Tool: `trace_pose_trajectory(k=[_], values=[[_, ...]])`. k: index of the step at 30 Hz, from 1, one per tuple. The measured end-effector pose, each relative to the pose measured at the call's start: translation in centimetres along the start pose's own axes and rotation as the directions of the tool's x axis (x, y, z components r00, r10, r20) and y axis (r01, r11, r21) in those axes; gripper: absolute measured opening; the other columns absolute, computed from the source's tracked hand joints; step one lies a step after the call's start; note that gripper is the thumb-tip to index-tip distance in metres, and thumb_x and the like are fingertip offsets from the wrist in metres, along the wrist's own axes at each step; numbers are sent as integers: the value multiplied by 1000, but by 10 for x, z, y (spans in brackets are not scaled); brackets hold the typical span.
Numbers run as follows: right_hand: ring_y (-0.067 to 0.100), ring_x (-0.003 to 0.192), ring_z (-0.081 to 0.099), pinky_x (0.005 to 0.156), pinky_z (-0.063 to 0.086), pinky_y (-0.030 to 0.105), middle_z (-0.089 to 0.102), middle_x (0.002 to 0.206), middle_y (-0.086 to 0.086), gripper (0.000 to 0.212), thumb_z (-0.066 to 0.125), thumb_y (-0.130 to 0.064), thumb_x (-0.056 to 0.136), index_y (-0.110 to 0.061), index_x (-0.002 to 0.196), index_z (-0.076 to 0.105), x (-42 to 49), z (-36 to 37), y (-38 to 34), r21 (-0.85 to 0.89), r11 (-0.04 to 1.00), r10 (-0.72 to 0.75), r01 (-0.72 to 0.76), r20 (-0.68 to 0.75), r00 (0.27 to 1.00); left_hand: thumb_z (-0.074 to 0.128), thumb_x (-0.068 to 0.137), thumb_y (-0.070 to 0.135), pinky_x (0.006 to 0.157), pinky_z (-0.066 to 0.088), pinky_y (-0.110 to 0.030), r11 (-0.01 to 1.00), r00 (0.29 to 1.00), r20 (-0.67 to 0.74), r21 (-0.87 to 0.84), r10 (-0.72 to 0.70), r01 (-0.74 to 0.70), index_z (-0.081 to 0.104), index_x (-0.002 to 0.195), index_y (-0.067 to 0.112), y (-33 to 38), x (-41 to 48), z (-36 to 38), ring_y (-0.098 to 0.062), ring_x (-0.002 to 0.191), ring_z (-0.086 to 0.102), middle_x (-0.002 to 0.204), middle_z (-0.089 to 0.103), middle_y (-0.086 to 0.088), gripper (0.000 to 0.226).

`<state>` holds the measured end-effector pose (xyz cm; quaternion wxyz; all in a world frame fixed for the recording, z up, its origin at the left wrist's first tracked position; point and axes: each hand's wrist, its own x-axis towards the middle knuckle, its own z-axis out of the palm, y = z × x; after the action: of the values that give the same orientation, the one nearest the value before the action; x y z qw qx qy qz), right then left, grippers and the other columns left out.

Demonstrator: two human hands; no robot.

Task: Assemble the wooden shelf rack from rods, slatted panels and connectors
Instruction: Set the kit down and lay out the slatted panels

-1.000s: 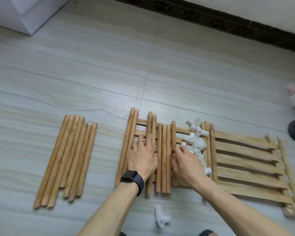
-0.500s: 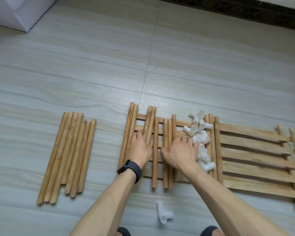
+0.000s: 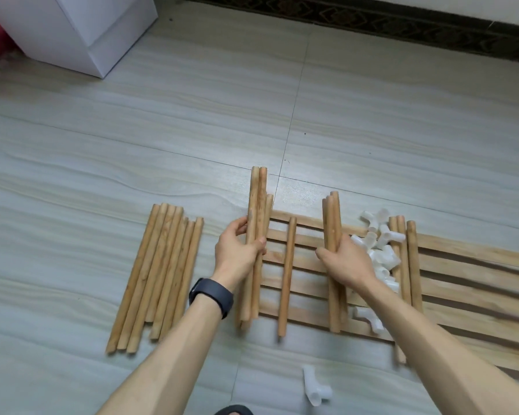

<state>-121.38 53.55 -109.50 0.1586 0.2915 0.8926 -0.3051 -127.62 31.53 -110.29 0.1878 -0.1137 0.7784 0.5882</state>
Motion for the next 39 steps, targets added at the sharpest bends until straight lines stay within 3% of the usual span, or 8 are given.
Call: trace_pose_trajectory(k=[3,7,10,17,23,30,35,39], values=[[16,62,53,58,41,33,55,63,-8,18,59,-35,78,-20,75,50,-15,-1,-23,266,964,-26,16,34,999,75,87,6,93,57,-43,1000,997,-75,12,9,-8,53,138,18,3,12,-56,-26,112,66,125,59,7,57],[10,55,46,56,39,29,48,52,-13,19,63,-24,83,-22,69,50,-39,24,-62,448,894,-111,12,194,975,75,86,8,95,41,-23,956,963,-264,290,49,31,56,139,14,-10,24,-147,-17,122,58,132,62,-2,56],[2,44,48,44,38,17,51,49,-13,22,66,-20,86,-21,68,53,-54,59,-89,491,869,-119,-68,341,933,73,88,8,98,49,-34,917,937,-348,382,29,114,56,136,18,-25,21,-203,-21,114,62,128,64,-2,52],[20,82,63,75,49,34,62,86,-2,17,67,-31,89,-19,93,56,-58,142,-141,411,902,-61,-135,429,901,69,92,12,91,45,-28,849,955,-293,493,-46,192,53,140,21,-64,13,-232,-21,111,60,124,62,-1,52],[32,130,52,107,42,39,38,149,12,72,70,-31,94,-11,151,31,-65,163,-143,239,971,-56,-5,248,967,53,100,44,123,18,-42,779,967,-241,590,-82,213,14,162,16,-81,6,-198,-30,151,17,165,21,-11,78],[28,127,53,106,43,36,38,145,10,60,59,-18,99,-13,154,34,-87,173,-129,192,976,-131,105,127,983,34,96,70,121,-11,-50,613,977,-189,762,-100,210,-19,158,31,-93,-1,-158,-24,153,-21,164,-28,-3,90],[18,135,46,107,29,19,42,146,2,60,55,-6,96,-17,153,41,-90,169,-130,340,934,-181,107,194,964,34,95,73,121,-11,-52,597,977,-185,774,-108,212,-17,158,34,-90,-2,-157,-27,152,-23,164,-29,-6,91],[-2,115,54,102,50,25,46,133,-10,49,62,-20,96,-24,144,49,-98,146,-105,426,887,-213,179,32,977,43,97,62,124,-5,-54,603,982,-187,784,4,146,4,162,22,-86,-3,-149,-27,155,-12,168,-13,-9,86]])
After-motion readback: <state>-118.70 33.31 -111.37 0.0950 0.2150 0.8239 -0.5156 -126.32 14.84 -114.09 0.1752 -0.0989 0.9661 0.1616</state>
